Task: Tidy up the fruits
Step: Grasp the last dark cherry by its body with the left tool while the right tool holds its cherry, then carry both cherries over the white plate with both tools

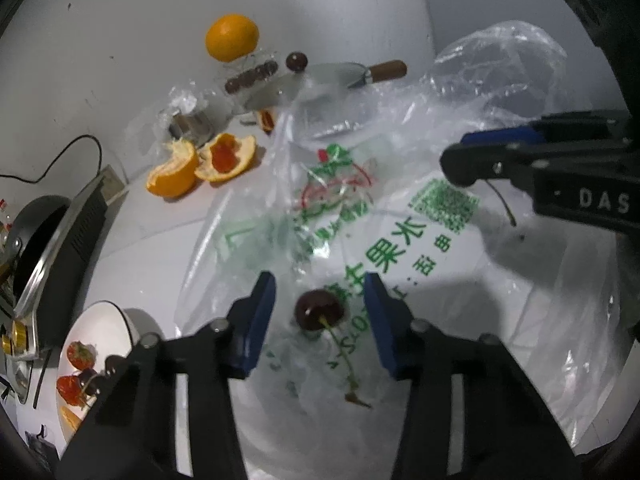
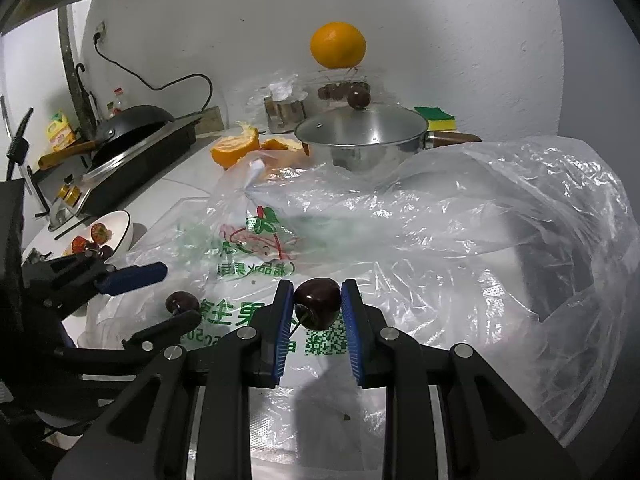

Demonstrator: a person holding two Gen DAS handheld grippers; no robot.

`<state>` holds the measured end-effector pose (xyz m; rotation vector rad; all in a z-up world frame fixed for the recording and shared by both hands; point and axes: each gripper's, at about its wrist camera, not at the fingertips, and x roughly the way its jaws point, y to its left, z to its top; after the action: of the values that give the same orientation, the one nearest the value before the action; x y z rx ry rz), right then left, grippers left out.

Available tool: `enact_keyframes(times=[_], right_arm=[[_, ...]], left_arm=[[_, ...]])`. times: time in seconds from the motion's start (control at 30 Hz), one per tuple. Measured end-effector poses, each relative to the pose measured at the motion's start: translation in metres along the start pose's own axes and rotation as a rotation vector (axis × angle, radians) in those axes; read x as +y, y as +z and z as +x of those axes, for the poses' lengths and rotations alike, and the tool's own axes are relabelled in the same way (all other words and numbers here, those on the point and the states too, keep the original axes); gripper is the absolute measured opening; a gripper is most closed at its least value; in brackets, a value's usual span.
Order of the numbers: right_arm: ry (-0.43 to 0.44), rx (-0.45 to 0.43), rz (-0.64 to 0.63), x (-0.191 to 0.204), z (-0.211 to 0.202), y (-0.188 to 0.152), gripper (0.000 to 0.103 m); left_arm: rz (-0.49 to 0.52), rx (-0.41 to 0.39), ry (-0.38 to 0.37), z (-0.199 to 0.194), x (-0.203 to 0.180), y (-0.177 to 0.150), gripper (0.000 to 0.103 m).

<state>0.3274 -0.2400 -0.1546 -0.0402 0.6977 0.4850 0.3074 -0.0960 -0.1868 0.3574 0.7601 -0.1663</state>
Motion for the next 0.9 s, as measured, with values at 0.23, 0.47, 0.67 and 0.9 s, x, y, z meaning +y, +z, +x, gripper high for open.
enact_keyframes(times=[0.23,0.47,0.67,0.9], right_arm=[[0.007,0.001,0.005,-0.002,0.000,-0.002,0.026],[0.006,-0.001,0.007,-0.003,0.000,-0.003,0.026],[0.005,-0.003,-0.004,-0.001,-0.002,-0.003,0.026],[0.000,-0.013,-0.013,0.006,-0.007,0.000,0.026]], left_arm=[[-0.039,0.047,-0.007,0.013,0.005,-0.004,0.040],[-0.094,0.066,-0.074,0.018,0.014,-0.005,0.031],[-0.117,0.052,-0.107,0.012,0.016,-0.008,0.029],[-0.101,-0.001,-0.154,-0.009,0.009,-0.004,0.029]])
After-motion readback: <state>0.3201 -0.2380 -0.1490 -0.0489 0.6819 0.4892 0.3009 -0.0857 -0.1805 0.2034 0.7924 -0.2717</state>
